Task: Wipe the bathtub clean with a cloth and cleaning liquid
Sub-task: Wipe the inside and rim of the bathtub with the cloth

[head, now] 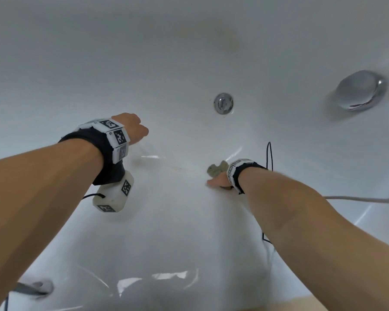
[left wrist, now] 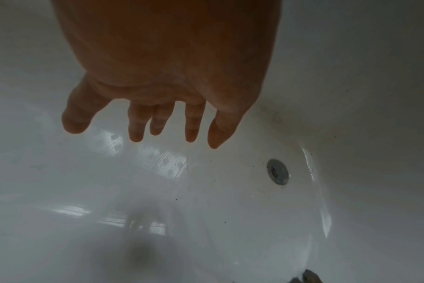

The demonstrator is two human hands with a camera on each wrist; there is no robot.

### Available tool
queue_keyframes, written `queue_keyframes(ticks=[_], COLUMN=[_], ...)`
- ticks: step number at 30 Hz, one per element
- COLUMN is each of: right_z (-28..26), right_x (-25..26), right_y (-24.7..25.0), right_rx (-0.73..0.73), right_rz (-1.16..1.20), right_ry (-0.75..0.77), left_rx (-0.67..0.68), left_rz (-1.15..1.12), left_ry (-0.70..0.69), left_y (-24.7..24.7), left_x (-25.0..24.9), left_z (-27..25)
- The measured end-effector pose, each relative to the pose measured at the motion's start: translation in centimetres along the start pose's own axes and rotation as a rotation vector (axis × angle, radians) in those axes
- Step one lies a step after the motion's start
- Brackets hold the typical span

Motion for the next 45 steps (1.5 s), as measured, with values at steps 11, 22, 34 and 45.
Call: queue_keyframes(ticks=[11, 22, 34, 45], right_z=[-10.5, -13.7, -28.2, -32.3], right_x=[-3.2, -16.1, -2.8, 1.4], right_y=[-0.5, -1.2, -6.3, -7.9], right_rx=[-0.080, -0.347, -0.426, -0.719], right_rz=[0.092, -0.127, 0.302, 0.379], right_ry=[-0.151, -0.234, -0.046, -0.016], left_rx=[-0.022, -0.037, -0.048, -0.071], left_rz=[0.098, 0.208, 0.211, 0.152], left_ry=[-0.067, -0.171, -0.230, -0.292], left_y=[1.4, -0.1, -3.3, -5.5], left_x=[-3.0, -6.3, -4.6, -1.0], left_z=[-6.8, -16.5, -23.9, -28.6])
Point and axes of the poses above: each hand's wrist, its own z-axis towards the middle knuckle, its own y-axis out of the back of the hand, x = y × z, the point moved 5 cm from there along z, towards the middle knuckle, and after that the axes turned 5 degrees about -z, right-handed, at the moved point
